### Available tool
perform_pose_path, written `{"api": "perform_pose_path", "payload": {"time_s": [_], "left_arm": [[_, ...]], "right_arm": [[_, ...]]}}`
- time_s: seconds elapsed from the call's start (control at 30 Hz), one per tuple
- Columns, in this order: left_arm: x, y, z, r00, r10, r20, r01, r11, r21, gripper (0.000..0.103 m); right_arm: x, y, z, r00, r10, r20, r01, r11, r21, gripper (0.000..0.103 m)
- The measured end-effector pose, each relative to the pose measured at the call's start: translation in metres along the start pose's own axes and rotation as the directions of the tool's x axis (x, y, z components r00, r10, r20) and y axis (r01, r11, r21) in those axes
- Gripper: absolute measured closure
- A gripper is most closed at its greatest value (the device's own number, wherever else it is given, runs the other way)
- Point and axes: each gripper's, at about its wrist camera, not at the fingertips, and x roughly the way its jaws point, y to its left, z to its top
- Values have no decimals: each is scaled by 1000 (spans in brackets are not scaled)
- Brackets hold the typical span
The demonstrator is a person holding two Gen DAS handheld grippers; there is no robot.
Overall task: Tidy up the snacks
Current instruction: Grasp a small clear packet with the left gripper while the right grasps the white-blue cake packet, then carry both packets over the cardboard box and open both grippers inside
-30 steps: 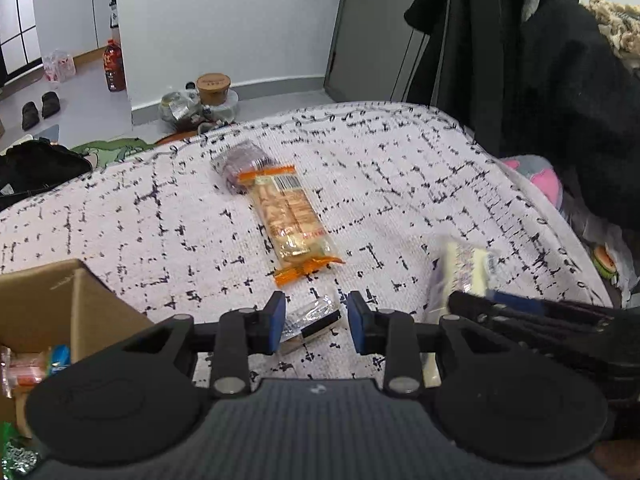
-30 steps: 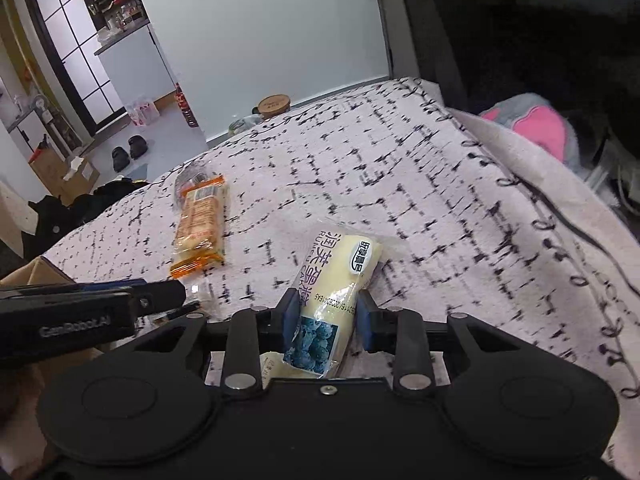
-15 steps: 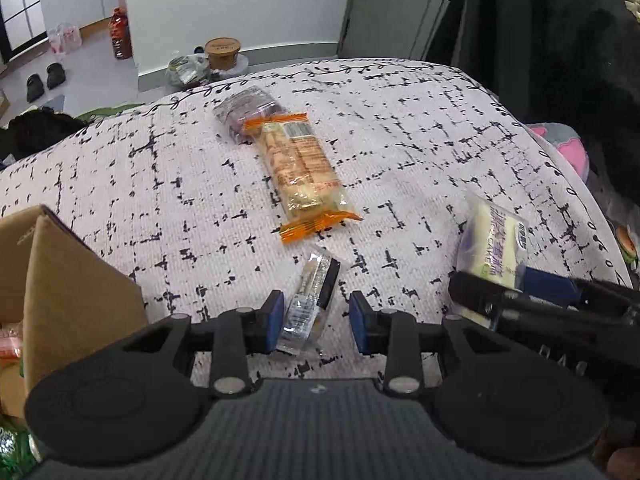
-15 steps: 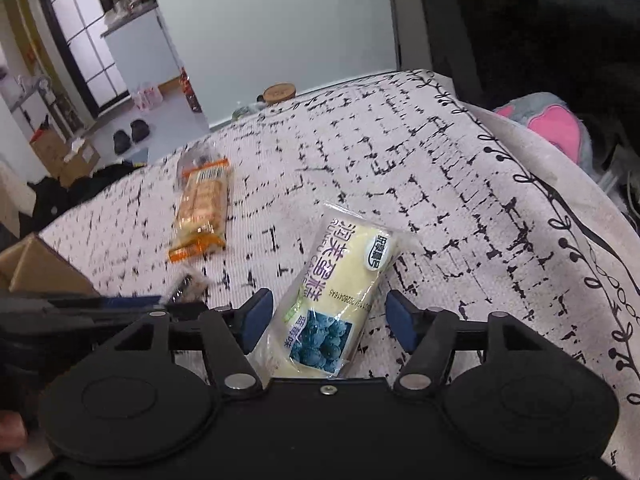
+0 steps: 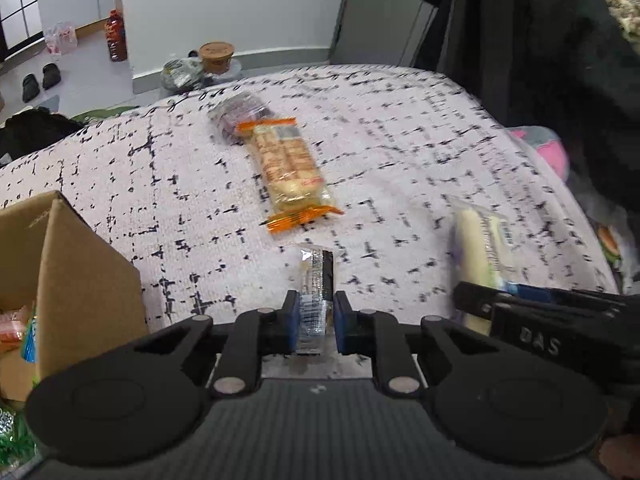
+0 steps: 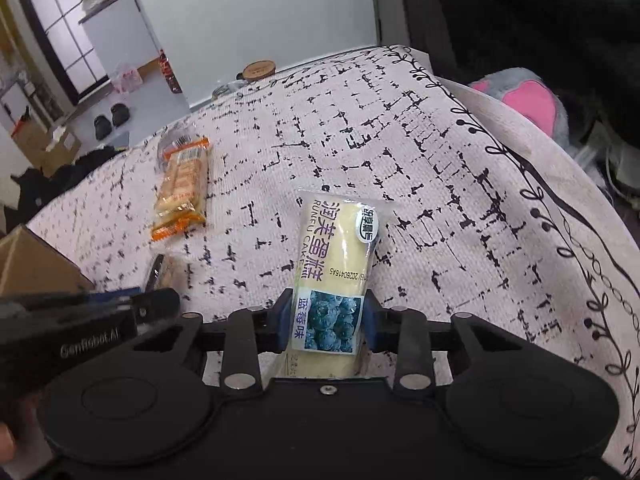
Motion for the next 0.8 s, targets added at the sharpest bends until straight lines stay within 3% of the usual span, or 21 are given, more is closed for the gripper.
{"api": "perform_pose_path", "payload": {"time_s": [0.6,0.8], "left_arm": [[-83,15,1,988,-70,140,73,997,-14,87],[-105,29,-1,984,-59,170,63,998,-22,87]], "right_arm": [[-62,36,7,988,90,126,-92,996,11,71],[-78,55,6,981,121,149,-121,993,-10,71]]}}
